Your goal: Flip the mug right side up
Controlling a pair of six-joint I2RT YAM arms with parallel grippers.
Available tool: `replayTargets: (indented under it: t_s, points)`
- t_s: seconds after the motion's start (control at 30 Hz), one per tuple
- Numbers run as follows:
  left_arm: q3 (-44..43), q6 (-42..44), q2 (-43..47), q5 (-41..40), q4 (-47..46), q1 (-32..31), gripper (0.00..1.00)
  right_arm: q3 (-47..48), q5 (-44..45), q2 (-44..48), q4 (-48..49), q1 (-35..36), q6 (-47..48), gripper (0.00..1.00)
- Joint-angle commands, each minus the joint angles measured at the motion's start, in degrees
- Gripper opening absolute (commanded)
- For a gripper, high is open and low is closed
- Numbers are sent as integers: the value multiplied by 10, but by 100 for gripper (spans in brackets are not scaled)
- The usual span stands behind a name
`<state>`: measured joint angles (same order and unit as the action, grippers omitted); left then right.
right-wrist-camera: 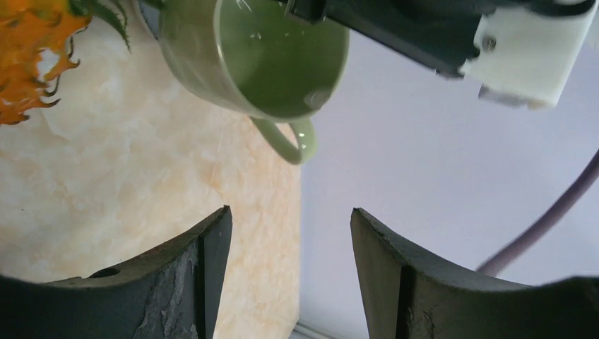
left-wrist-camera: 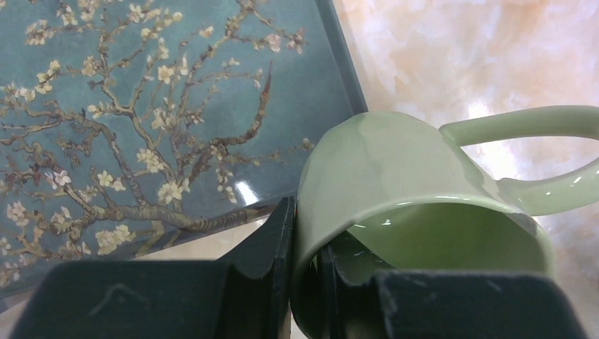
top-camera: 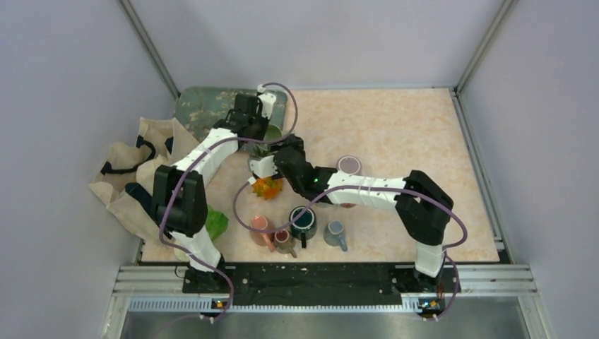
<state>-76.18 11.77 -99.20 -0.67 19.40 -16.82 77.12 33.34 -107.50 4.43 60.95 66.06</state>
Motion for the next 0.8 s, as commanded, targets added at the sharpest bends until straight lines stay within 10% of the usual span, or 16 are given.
replayTargets:
  t_s: [0.0, 0.77]
  points:
    - [-82, -71, 4, 66, -28, 45, 0, -10, 0, 56, 30, -3, -42, 62]
    - [-476, -149, -310, 62, 154, 233, 0, -19, -55, 134, -105, -72, -308, 65]
